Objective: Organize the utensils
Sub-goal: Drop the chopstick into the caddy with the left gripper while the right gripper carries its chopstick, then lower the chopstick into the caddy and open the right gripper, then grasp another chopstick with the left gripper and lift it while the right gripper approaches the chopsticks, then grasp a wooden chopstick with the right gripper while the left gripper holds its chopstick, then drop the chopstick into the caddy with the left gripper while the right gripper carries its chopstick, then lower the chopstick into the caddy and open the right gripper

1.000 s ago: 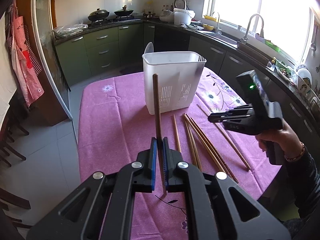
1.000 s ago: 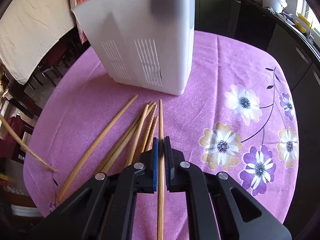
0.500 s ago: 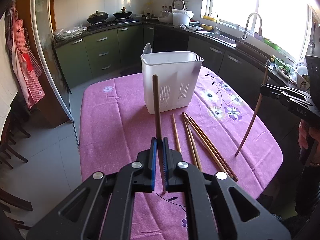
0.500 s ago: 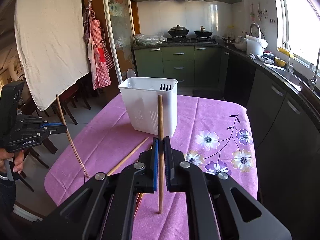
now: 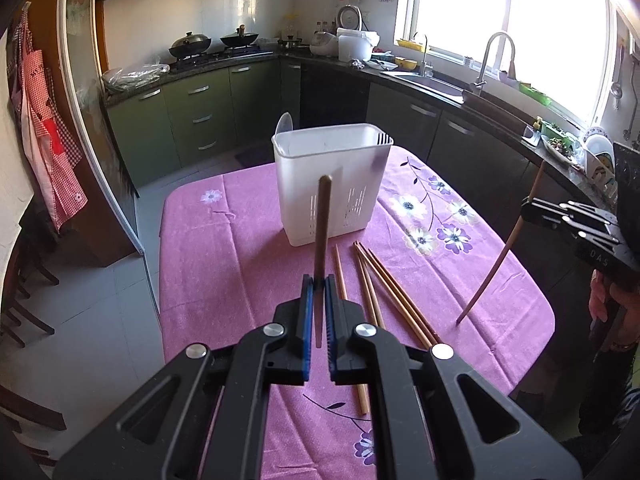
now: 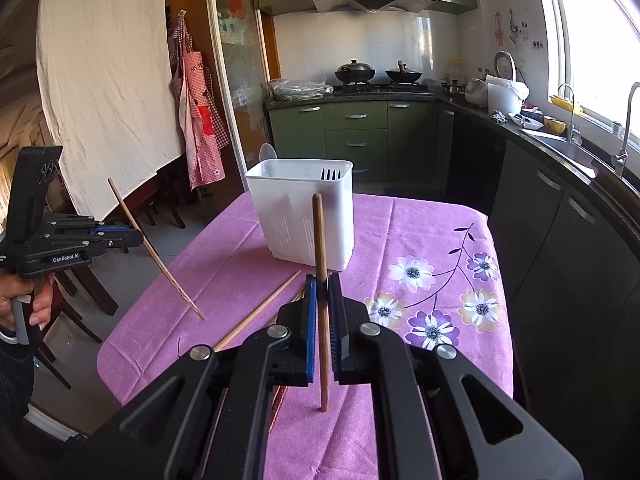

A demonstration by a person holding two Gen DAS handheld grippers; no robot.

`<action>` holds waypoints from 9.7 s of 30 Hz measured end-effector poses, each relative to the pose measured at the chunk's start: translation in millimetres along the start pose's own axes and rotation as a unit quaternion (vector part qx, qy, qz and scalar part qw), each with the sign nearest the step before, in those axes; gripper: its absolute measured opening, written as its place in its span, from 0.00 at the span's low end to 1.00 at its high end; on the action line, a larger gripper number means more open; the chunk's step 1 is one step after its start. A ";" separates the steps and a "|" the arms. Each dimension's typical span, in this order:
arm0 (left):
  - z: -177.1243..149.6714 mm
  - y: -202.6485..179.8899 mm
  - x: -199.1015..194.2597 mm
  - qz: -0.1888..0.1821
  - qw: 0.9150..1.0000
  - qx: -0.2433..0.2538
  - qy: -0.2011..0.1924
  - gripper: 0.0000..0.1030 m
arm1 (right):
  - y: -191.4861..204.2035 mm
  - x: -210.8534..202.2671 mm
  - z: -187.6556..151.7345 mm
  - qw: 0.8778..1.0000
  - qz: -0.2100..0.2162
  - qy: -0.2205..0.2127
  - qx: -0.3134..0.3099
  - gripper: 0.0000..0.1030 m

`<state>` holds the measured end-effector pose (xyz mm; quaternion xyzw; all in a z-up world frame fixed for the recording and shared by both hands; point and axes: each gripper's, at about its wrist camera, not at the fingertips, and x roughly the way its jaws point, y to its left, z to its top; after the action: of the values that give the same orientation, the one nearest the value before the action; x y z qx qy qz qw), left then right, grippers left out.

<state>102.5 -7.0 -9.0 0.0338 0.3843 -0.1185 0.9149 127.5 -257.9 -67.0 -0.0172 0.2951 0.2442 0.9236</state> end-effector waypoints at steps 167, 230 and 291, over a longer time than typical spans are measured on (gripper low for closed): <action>-18.8 -0.7 5.4 0.006 1.000 0.000 -0.010 0.06 | -10.5 216.2 -24.3 0.967 0.030 0.252 0.019 0.17; 25.9 -9.3 -27.3 0.007 0.999 0.026 -0.033 0.06 | 8.8 7.0 3.5 1.000 -0.003 0.005 -0.011 0.06; -14.3 -31.4 -11.5 0.058 0.991 0.004 -0.118 0.91 | 5.7 57.4 208.3 0.988 0.002 -0.151 0.033 0.07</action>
<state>77.1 -33.1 -9.9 0.0451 0.2708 -0.0702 0.9590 277.2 -190.9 73.9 0.0505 0.1600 0.2358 0.9572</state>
